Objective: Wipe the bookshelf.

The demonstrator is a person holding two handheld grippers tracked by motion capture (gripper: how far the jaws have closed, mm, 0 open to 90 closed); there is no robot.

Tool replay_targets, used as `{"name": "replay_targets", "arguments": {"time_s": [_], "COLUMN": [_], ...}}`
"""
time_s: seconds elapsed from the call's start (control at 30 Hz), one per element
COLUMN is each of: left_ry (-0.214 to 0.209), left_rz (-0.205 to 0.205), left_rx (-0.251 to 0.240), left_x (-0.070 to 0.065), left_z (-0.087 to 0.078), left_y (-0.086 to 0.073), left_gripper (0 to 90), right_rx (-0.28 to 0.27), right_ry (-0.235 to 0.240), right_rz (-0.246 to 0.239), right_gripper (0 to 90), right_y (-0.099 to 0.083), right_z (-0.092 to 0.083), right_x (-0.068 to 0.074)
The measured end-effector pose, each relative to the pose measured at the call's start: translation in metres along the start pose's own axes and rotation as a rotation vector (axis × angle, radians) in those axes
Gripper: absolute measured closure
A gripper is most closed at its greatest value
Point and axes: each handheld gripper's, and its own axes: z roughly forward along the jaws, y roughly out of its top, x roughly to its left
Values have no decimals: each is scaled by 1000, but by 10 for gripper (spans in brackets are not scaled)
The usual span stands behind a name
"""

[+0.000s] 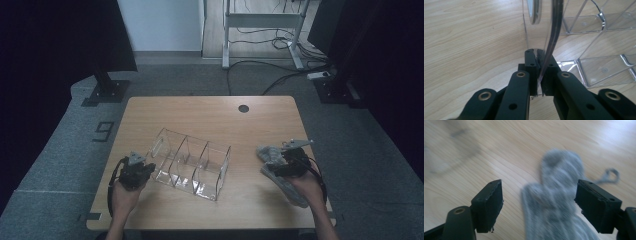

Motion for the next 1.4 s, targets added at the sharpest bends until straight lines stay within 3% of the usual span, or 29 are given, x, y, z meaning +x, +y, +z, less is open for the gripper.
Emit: {"name": "replay_targets", "arguments": {"time_s": [0.13, 0.27, 0.37, 0.6, 0.8, 1.1, 1.4], "left_ry": [-10, -4, -5, -33, -13, -6, -12], "left_rz": [1, 7, -2, -10, 13, 35, 27], "left_rx": [-11, -17, -21, -48, -65, -76, -81], "left_x": [6, 5, 5, 8, 6, 6, 7], "left_z": [0, 0, 0, -1, 0, 1, 2], "left_y": [-2, -3, -3, -4, -3, -5, -5], "left_gripper": [867, 868, 867, 824, 815, 853, 854], "right_rx": [33, 75, 130, 190, 198, 183, 87], "right_ry": [-12, -28, -48, -92, -55, -53, -8], "right_rz": [18, 1, -28, -70, -4, -10, -21], "right_gripper": [195, 203, 272, 474, 588, 623, 624], "right_y": [-12, -18, -21, -28, -31, -28, -17], "right_z": [4, 17, 30, 44, 45, 38, 21], "right_x": [-9, -12, -12, -13, -17, -14, -2]}}
